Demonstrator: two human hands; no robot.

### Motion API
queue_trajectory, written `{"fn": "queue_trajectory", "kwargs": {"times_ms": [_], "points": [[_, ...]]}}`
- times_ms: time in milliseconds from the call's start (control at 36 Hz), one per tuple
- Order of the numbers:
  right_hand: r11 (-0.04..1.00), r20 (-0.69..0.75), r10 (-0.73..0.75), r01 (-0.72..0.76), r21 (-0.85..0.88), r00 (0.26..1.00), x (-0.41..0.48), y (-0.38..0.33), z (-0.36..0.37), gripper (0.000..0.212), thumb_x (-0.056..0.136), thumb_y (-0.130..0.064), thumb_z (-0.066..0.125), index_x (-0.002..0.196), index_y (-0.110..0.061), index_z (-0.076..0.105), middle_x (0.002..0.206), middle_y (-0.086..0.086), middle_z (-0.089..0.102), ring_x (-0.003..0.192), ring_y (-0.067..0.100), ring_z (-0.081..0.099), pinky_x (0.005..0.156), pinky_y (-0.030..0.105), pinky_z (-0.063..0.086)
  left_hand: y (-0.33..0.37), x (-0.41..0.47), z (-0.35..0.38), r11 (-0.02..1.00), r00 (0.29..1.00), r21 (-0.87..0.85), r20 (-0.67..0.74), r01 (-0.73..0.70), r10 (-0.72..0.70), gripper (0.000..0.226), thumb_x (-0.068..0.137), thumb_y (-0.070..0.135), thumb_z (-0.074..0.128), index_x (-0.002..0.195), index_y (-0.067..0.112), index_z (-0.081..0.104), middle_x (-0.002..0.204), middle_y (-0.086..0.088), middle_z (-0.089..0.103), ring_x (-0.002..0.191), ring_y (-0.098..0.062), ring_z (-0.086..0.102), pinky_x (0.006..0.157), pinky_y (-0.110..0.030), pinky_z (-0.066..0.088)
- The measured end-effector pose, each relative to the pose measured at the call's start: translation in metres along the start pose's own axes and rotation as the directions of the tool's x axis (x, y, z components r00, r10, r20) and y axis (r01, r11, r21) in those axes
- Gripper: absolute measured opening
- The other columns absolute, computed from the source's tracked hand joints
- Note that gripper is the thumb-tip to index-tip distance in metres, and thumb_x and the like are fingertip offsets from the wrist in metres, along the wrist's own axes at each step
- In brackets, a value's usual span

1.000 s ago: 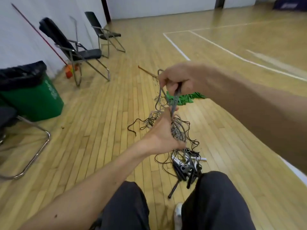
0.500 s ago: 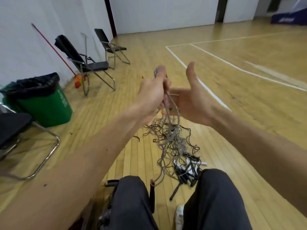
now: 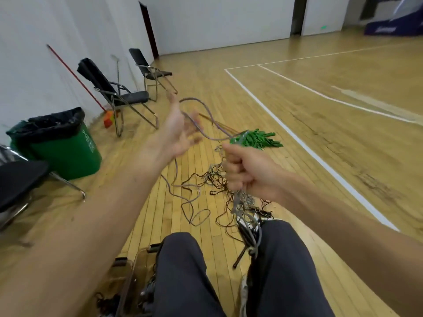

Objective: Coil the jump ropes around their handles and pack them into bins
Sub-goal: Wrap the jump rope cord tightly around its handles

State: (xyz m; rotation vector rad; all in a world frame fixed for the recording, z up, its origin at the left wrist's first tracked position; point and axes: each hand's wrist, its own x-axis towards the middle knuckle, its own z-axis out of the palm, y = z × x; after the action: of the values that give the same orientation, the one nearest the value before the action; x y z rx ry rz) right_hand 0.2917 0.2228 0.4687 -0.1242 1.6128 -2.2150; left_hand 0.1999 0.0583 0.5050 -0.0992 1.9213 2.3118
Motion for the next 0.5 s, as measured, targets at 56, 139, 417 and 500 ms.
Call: {"fn": "queue_trajectory", "kwargs": {"times_ms": [56, 139, 417, 500], "points": [[0.986, -0.015, -0.012, 0.015, 0.168, 1.0, 0.003, -0.022, 0.007, 0.047, 0.108, -0.026, 0.043, 0.062, -0.021, 0.032, 0.052, -0.007, 0.02, 0.038, 0.006, 0.019, 0.036, 0.018, 0.028, -0.033, -0.02, 0.007, 0.997, 0.981, 0.021, 0.177, 0.078, -0.08, 0.106, 0.076, 0.09, 0.015, 0.121, 0.006, 0.061, 0.102, -0.01, 0.069, 0.101, -0.024, 0.064, 0.084, -0.042, 0.051], [0.935, -0.012, -0.003, 0.007, 0.354, 1.0, 0.012, -0.045, 0.014, 0.047, 0.108, -0.024, 0.043, 0.062, -0.02, 0.031, 0.049, -0.007, 0.022, 0.032, 0.005, 0.022, 0.031, 0.017, 0.029, -0.084, -0.061, 0.023, 0.979, 0.891, 0.032, 0.409, 0.2, -0.195, 0.11, 0.077, 0.088, 0.011, 0.118, 0.003, 0.067, 0.106, -0.016, 0.072, 0.101, -0.029, 0.067, 0.089, -0.044, 0.05], [0.931, -0.243, 0.106, -0.01, 0.366, 0.964, 0.049, -0.035, -0.017, 0.029, 0.109, -0.027, 0.042, 0.087, -0.009, 0.048, 0.058, 0.001, 0.044, 0.048, 0.013, 0.048, 0.05, 0.027, 0.054, -0.141, -0.146, 0.02, 0.969, 0.814, -0.085, 0.562, 0.23, -0.144, 0.059, 0.091, 0.068, 0.035, 0.093, 0.014, 0.056, 0.061, 0.001, 0.046, 0.048, -0.01, 0.049, 0.049, -0.021, 0.04], [0.986, -0.224, 0.151, -0.132, 0.098, 0.963, 0.043, -0.004, -0.022, 0.06, 0.099, -0.055, 0.05, 0.12, 0.001, 0.053, 0.101, 0.014, 0.066, 0.096, 0.025, 0.067, 0.082, 0.039, 0.06, -0.125, -0.137, 0.014, 0.894, 0.878, -0.29, 0.439, 0.34, -0.192, 0.039, 0.1, 0.047, 0.042, 0.078, 0.016, 0.049, 0.049, 0.006, 0.028, 0.033, -0.004, 0.029, 0.034, -0.018, 0.019]]}}
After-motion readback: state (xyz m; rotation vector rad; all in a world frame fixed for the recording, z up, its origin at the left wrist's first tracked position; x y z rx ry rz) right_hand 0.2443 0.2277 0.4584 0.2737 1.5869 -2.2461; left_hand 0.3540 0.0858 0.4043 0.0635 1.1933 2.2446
